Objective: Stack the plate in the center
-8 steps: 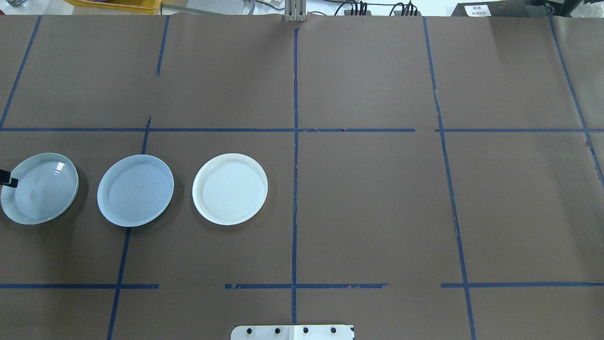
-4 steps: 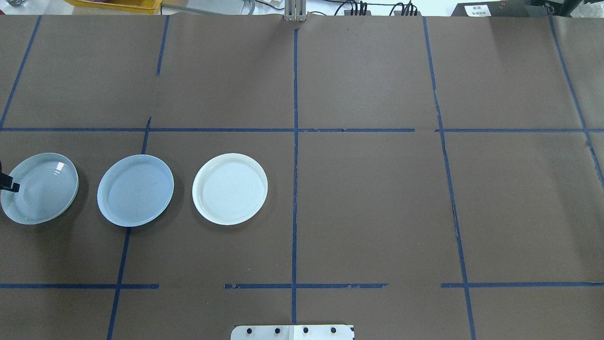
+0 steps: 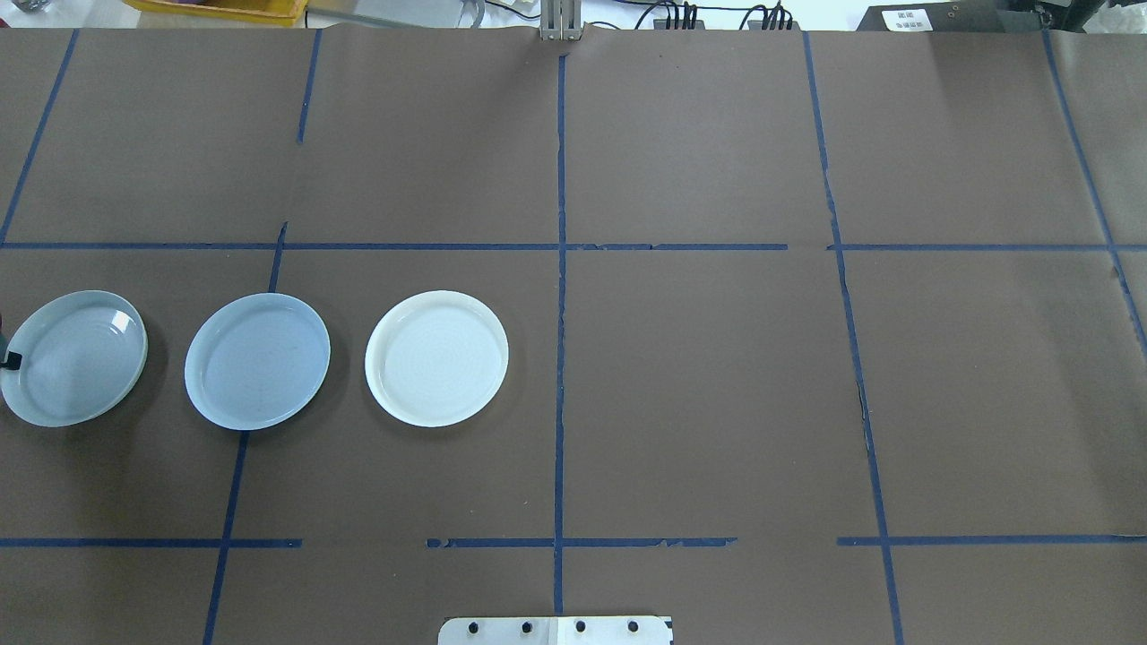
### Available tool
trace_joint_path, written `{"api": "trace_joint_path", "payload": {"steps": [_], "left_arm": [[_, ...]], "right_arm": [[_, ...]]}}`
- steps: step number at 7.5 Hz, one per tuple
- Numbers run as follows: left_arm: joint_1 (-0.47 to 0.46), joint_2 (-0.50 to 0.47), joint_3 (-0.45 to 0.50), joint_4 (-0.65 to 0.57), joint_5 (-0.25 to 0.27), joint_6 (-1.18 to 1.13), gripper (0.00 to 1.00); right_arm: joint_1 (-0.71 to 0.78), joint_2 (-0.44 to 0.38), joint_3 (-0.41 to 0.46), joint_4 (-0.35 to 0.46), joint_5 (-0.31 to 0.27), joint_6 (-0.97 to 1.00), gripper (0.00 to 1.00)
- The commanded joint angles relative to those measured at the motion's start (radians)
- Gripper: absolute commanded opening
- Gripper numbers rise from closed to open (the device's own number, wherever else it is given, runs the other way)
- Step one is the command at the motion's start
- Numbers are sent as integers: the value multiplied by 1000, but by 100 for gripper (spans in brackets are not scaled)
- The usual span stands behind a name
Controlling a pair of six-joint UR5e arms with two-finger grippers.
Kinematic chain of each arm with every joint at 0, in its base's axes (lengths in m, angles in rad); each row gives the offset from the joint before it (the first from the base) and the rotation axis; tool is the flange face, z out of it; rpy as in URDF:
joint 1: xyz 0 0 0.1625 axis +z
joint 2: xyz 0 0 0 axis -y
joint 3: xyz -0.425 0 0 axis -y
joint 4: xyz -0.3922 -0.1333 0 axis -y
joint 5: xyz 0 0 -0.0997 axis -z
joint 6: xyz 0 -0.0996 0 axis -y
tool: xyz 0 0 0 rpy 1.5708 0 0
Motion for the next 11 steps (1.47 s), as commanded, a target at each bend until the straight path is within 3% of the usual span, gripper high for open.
{"api": "trace_joint_path", "payload": {"steps": [1,2,3,4,5,7,8,10,11], "left_arm": [[-6,13,2,-4,-7,2,0],[-36,28,0,-1,-114,2,0],[-194,31,-4,-2,-228,55,0],[-286,30,-8,1,-308,98,0],[-294,20,-23,4,-318,79,0],[-278,-32,-70,4,-303,-106,0],[-206,-47,-125,5,-268,-225,0],[-49,-52,-217,4,-177,-428,0],[36,-61,-239,4,-93,-528,0]], "right_arm": [[0,0,0,0,0,1,100],[0,0,0,0,1,1,100],[0,0,0,0,1,1,100],[0,0,0,0,0,1,100],[0,0,0,0,0,1,100],[0,0,0,0,1,1,100],[0,0,0,0,1,1,100],[2,0,0,0,1,1,100],[2,0,0,0,0,1,100]]}}
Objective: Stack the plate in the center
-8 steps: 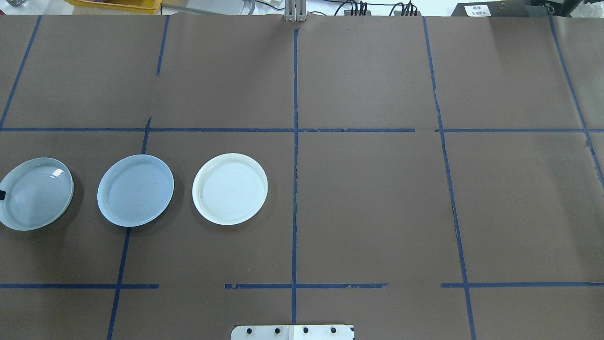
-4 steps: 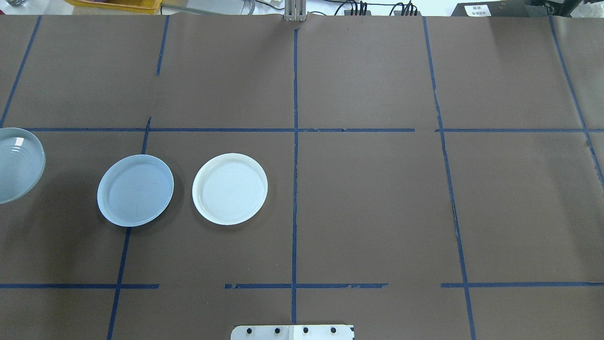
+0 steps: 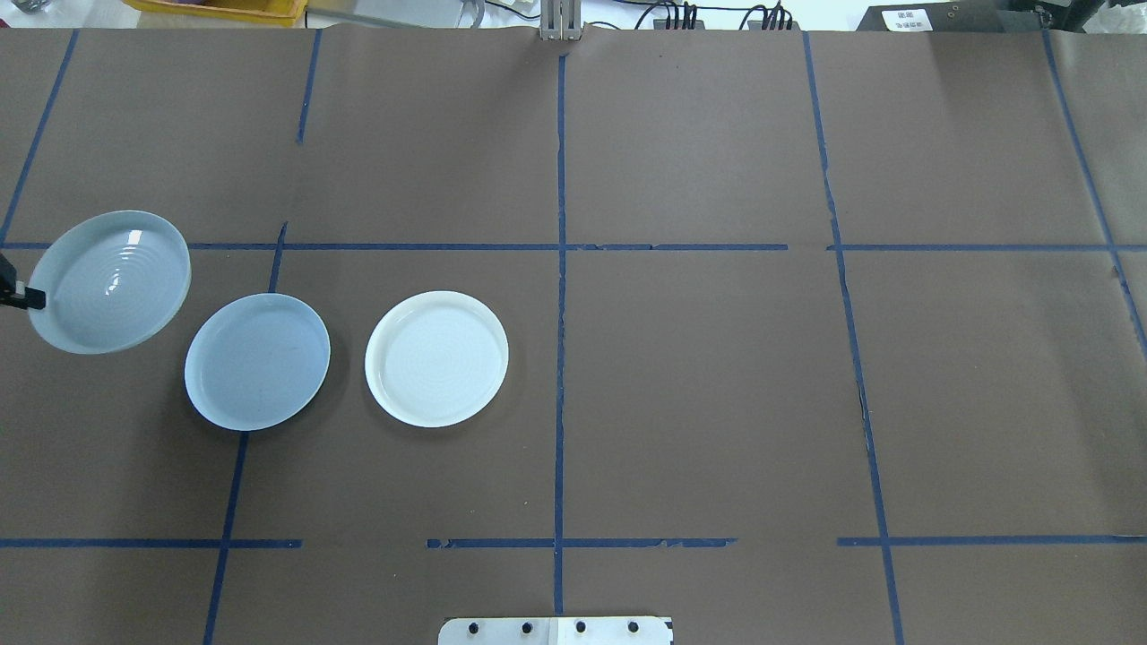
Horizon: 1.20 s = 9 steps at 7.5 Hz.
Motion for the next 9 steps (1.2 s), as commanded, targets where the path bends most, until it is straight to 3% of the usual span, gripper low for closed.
{"api": "trace_joint_path", "payload": {"steps": [1,2,6,7,8,9], "left_arm": [[175,-18,-43,-6,128,-194,0],[215,-21,-49,-11,164,-232,0],[283,-21,-69,-12,167,-240,0],[297,-21,-69,-12,169,-237,37],[303,-21,-71,-12,169,-236,82],[302,-21,-95,-9,158,-239,99]], "right_arm": [[-1,0,0,0,-1,0,100],[-1,0,0,0,-1,0,100],[-1,0,0,0,-1,0,100],[-1,0,0,0,-1,0,100],[-1,0,0,0,0,0,100],[-1,0,0,0,0,0,100]]}}
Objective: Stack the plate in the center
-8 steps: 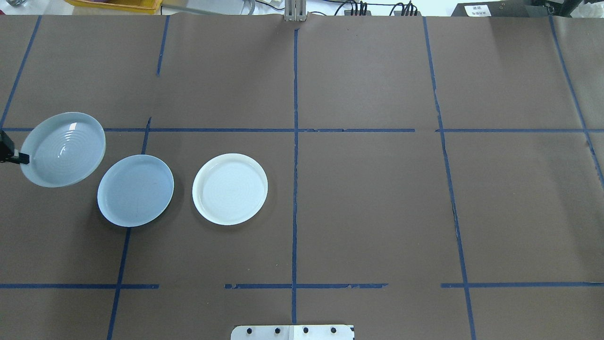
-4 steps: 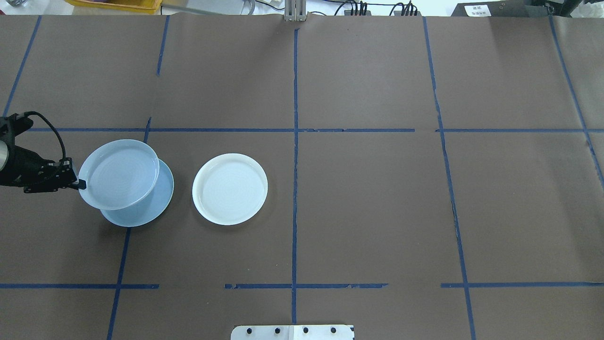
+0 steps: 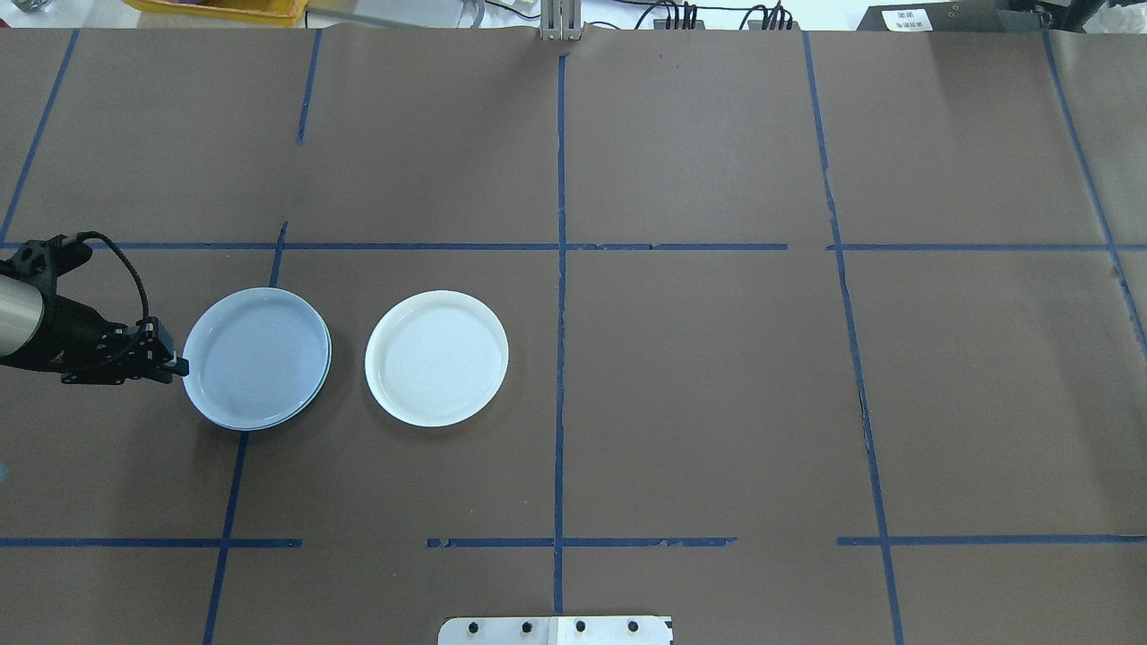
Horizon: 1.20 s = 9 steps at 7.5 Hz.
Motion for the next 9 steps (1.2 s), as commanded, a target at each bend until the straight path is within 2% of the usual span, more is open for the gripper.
{"api": "trace_joint_path", "payload": {"steps": [1,2,3,4,6,7,9], "left_arm": [[-1,3,-94,12,-22,-8,99],[3,2,-192,83,-34,-44,99],[34,-39,-286,237,-12,-76,99],[89,-87,-316,315,71,-136,99],[225,-168,-299,328,201,-332,99],[265,-202,-281,344,238,-413,99],[308,-323,-134,357,329,-492,99]], "right_arm": [[0,0,0,0,-1,0,100],[0,0,0,0,-1,0,100],[0,0,0,0,1,-2,100],[1,0,0,0,-1,0,100],[0,0,0,0,1,0,100],[0,0,0,0,1,0,100],[0,0,0,0,1,0,100]]}}
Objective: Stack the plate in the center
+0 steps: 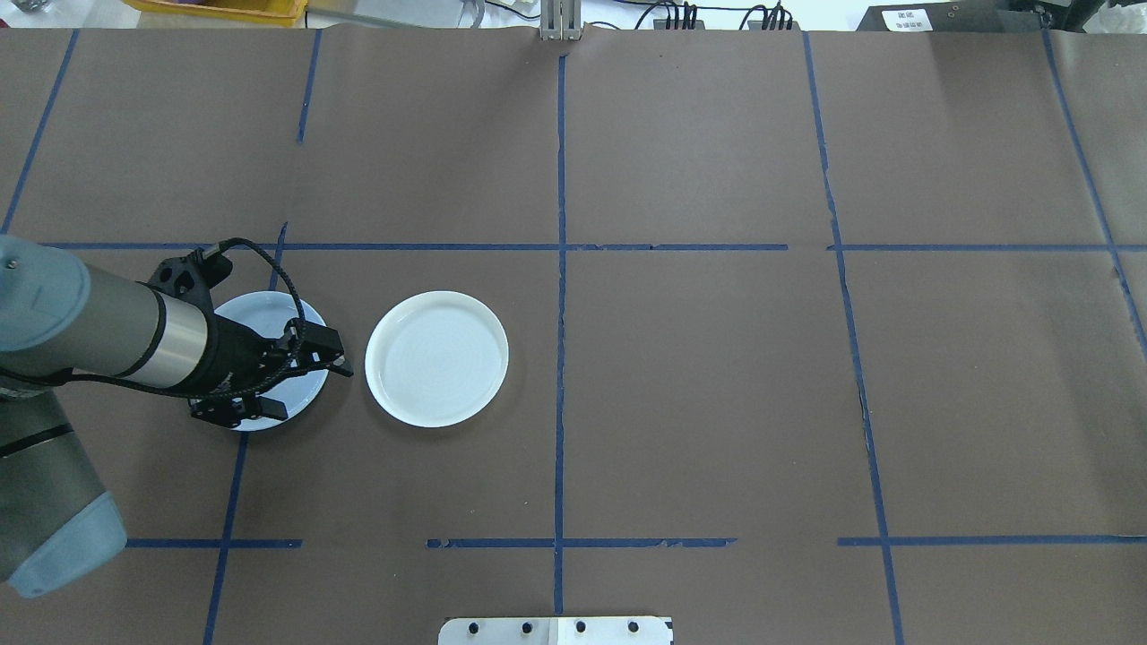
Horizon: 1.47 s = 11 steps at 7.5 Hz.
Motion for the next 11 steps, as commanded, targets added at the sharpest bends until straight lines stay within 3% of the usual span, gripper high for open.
{"api": "trace_joint_path", "payload": {"steps": [1,3,6,7,8,9,11], "left_arm": [[37,-96,120,8,61,-56,99],[49,-96,151,8,61,-56,97],[62,-96,165,6,58,-53,79],[62,-96,165,6,56,-48,59],[62,-96,162,0,47,-42,17],[62,-96,162,-2,17,-42,0],[60,-91,150,-2,-6,-42,0]], "right_arm": [[0,0,0,0,-1,0,100],[0,0,0,0,1,-2,100],[0,0,0,0,-1,0,100],[0,0,0,0,-1,0,100],[0,0,0,0,1,0,100],[0,0,0,0,1,0,100],[0,0,0,0,-1,0,100]]}}
